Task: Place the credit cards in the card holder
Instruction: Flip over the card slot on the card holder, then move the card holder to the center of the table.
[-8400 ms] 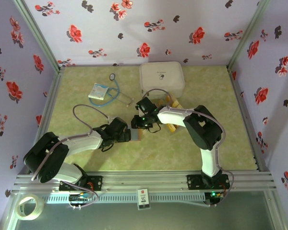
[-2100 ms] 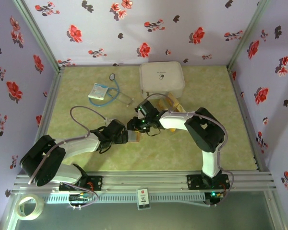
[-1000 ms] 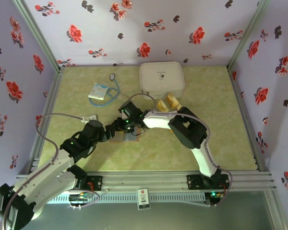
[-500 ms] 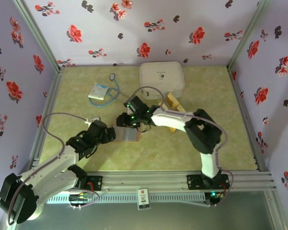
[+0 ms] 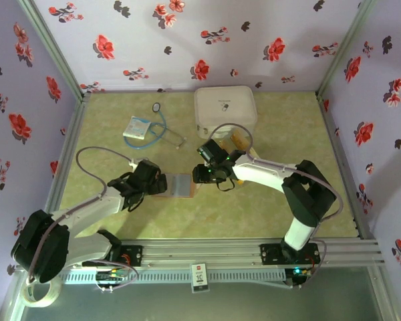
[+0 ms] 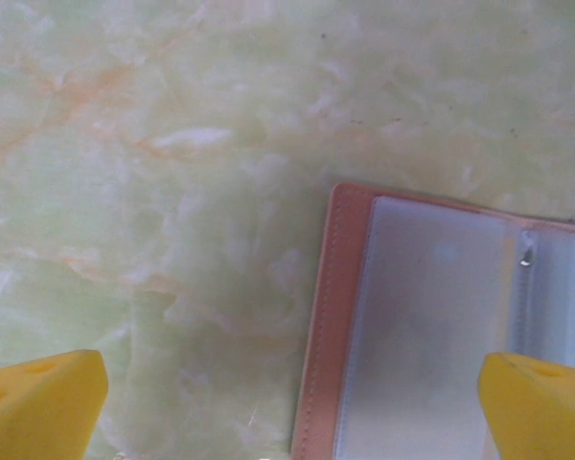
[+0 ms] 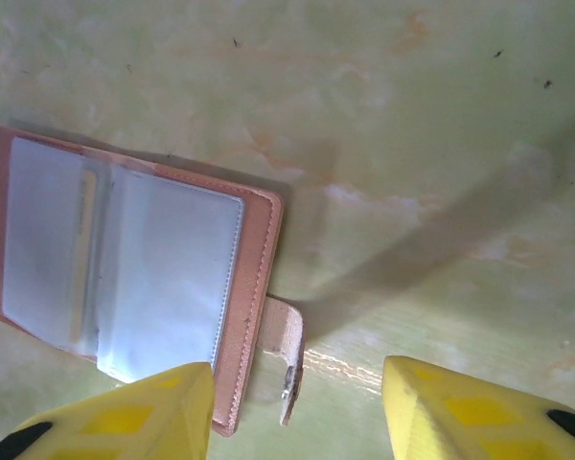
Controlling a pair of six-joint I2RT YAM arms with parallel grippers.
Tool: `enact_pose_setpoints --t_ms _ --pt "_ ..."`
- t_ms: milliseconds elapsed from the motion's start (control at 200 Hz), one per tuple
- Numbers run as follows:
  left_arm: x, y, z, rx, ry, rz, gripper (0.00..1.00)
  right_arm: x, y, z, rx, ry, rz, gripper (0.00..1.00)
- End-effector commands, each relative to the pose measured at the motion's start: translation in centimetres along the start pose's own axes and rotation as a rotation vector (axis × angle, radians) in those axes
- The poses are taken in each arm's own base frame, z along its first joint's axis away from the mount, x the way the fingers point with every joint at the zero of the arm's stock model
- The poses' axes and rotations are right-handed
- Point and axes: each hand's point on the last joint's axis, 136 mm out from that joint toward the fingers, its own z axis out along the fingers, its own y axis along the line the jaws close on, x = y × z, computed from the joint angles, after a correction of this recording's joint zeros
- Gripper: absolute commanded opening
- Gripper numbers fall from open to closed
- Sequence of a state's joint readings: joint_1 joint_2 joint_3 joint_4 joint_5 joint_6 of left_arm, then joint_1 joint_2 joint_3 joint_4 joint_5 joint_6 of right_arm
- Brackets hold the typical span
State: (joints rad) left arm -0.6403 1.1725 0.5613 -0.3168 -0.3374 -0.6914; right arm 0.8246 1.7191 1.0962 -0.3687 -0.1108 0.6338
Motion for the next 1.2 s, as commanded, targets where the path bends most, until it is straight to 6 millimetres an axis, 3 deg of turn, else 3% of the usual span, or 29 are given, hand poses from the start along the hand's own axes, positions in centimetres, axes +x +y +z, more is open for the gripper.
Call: enact_pose_setpoints --t_ms 0,140,255,420,755,835,950,1055,1195 --pt "-1.1 -0.4 -0.3 0.012 -0.022 0.005 1.00 0.4 -0.5 1.3 0.019 0.018 -0.026 0.45" --pt "-1.0 -0.3 -0.4 0.009 -0.015 0.004 1.00 0.8 -0.6 1.9 0.022 0.036 -0.048 0.35" --pt "-0.8 -0.2 -0.5 0.006 -0.008 0.002 1.00 1.2 -1.1 2.0 0.026 0.056 -0.068 0.19" --pt "-0.8 -0.7 -0.9 0.035 -0.001 0.002 1.00 2.1 -1.9 1.1 0.052 0.085 -0.131 0.02" --pt "-0.7 -1.4 -2.2 0.071 -0.014 -0.003 1.00 3.5 -5.4 -1.2 0.140 0.125 -0.196 0.00" --pt "-0.7 -1.7 -2.2 0.075 -0.012 0.002 1.00 3.2 -5.8 -1.3 0.140 0.124 -0.191 0.06" --pt "-0.7 -2.0 -2.1 0.075 -0.006 0.012 1.00 2.3 -5.3 -2.1 0.126 0.112 -0.194 0.29" --pt "-1.1 -2.4 -2.0 0.076 -0.005 0.026 1.00 0.8 -4.0 -4.1 0.097 0.067 -0.205 0.48" --pt "-1.9 -3.2 -1.9 0.080 -0.013 0.040 1.00 -1.1 -3.2 -7.1 0.111 -0.001 -0.221 0.61"
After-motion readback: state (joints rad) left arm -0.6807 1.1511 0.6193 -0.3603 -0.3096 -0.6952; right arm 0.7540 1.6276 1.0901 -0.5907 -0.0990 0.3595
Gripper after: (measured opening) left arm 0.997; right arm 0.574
